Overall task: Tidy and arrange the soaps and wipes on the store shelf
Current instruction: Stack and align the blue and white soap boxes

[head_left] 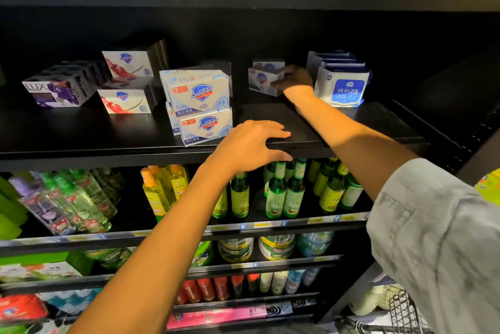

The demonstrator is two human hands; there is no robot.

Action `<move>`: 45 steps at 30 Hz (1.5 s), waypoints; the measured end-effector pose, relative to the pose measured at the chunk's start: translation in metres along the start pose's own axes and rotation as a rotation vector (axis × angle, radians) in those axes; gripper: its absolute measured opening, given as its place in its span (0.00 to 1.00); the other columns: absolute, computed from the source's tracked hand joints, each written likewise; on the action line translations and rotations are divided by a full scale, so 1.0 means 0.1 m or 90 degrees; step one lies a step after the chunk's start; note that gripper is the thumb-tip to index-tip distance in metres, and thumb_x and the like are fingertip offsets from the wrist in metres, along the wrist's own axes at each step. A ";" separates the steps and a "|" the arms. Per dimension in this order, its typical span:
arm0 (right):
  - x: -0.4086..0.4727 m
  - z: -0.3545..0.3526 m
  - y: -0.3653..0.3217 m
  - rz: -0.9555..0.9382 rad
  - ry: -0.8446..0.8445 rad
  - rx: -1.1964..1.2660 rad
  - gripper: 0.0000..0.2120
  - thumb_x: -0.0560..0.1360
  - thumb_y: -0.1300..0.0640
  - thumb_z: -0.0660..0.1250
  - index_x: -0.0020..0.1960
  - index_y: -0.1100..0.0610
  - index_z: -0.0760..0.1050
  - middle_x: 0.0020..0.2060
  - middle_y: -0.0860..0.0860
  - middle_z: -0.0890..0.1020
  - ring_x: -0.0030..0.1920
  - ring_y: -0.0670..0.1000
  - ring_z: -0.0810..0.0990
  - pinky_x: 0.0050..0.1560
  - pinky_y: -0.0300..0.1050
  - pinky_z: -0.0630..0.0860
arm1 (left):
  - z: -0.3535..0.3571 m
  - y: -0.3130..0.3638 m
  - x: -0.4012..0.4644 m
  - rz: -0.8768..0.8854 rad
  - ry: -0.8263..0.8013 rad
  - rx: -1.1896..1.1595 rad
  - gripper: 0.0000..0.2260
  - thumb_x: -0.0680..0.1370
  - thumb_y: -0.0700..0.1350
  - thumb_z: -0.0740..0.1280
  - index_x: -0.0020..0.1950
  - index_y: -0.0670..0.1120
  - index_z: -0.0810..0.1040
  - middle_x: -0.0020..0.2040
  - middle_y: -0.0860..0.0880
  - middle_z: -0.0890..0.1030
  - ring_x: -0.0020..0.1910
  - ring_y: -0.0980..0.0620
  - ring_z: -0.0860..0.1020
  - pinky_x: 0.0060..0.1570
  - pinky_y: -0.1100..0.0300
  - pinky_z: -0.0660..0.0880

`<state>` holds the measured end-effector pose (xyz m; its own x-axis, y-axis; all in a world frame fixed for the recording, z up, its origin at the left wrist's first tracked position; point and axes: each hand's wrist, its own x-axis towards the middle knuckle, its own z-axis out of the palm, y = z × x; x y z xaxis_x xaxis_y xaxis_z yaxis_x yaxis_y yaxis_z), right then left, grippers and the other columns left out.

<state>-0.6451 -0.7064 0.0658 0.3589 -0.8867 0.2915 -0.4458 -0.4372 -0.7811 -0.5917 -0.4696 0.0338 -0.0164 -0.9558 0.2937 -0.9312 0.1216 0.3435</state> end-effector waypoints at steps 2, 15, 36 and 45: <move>-0.16 -0.10 0.00 0.009 0.006 0.056 0.19 0.75 0.60 0.77 0.64 0.59 0.80 0.61 0.55 0.83 0.60 0.54 0.82 0.50 0.33 0.75 | -0.01 0.02 0.00 -0.001 -0.003 0.006 0.30 0.74 0.66 0.73 0.73 0.58 0.77 0.76 0.55 0.74 0.76 0.53 0.70 0.75 0.45 0.68; -1.26 -0.91 0.23 0.034 -0.046 0.480 0.08 0.78 0.64 0.72 0.56 0.56 0.79 0.55 0.55 0.86 0.59 0.54 0.86 0.59 0.57 0.83 | -0.04 0.10 -0.05 -0.029 0.109 -0.154 0.13 0.82 0.56 0.69 0.58 0.49 0.86 0.56 0.52 0.85 0.57 0.54 0.81 0.63 0.48 0.76; -1.47 -1.03 0.25 -0.011 -0.192 0.463 0.18 0.81 0.61 0.69 0.71 0.60 0.75 0.64 0.57 0.83 0.68 0.55 0.80 0.65 0.60 0.80 | -0.11 0.07 0.18 -0.049 0.180 -0.476 0.31 0.74 0.35 0.78 0.73 0.51 0.71 0.63 0.53 0.79 0.62 0.54 0.80 0.55 0.60 0.82; -1.51 -1.00 0.23 -0.096 -0.241 0.395 0.40 0.73 0.71 0.75 0.79 0.49 0.66 0.74 0.53 0.72 0.72 0.54 0.76 0.61 0.58 0.82 | -0.12 0.05 0.17 -0.059 0.188 -0.520 0.30 0.73 0.37 0.79 0.71 0.53 0.72 0.62 0.47 0.80 0.60 0.50 0.82 0.58 0.53 0.82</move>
<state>-0.7913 -0.5975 0.0593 0.6875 -0.6624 0.2975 0.1359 -0.2850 -0.9488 -0.5922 -0.4816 0.0514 0.2473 -0.8765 0.4131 -0.3700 0.3086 0.8763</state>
